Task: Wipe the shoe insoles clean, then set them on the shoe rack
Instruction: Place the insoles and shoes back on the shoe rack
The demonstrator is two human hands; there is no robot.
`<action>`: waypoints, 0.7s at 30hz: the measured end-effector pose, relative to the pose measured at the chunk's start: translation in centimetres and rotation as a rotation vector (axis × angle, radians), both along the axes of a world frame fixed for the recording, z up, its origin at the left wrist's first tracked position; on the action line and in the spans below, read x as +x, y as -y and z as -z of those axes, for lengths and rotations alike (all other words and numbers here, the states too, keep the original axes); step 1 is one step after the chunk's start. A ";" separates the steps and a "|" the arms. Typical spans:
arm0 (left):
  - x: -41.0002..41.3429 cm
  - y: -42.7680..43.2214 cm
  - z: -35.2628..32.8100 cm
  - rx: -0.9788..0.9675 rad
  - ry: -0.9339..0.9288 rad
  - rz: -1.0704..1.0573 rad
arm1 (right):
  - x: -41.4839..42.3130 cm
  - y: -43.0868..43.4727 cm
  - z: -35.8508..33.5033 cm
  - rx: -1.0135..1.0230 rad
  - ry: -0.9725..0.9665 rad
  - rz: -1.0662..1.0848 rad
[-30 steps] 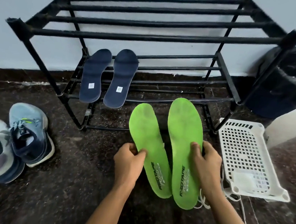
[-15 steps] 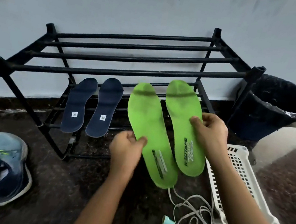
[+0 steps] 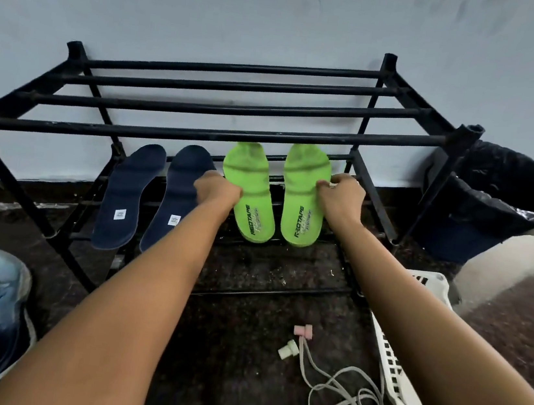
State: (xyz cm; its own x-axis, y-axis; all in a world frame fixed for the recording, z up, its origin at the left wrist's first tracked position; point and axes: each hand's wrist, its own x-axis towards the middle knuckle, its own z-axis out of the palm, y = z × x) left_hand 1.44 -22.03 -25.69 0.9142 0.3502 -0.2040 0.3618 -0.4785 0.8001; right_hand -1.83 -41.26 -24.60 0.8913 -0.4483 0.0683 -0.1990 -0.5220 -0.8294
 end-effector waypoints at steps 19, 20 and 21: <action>-0.6 0.2 1.4 0.253 -0.011 0.310 | 0.4 -1.1 2.3 -0.075 -0.097 0.055; -0.9 0.2 1.1 0.257 -0.009 0.312 | 0.2 -1.3 2.3 -0.098 -0.106 0.074; -1.2 0.0 0.9 0.260 0.002 0.313 | -0.1 -1.7 2.2 -0.138 -0.121 0.101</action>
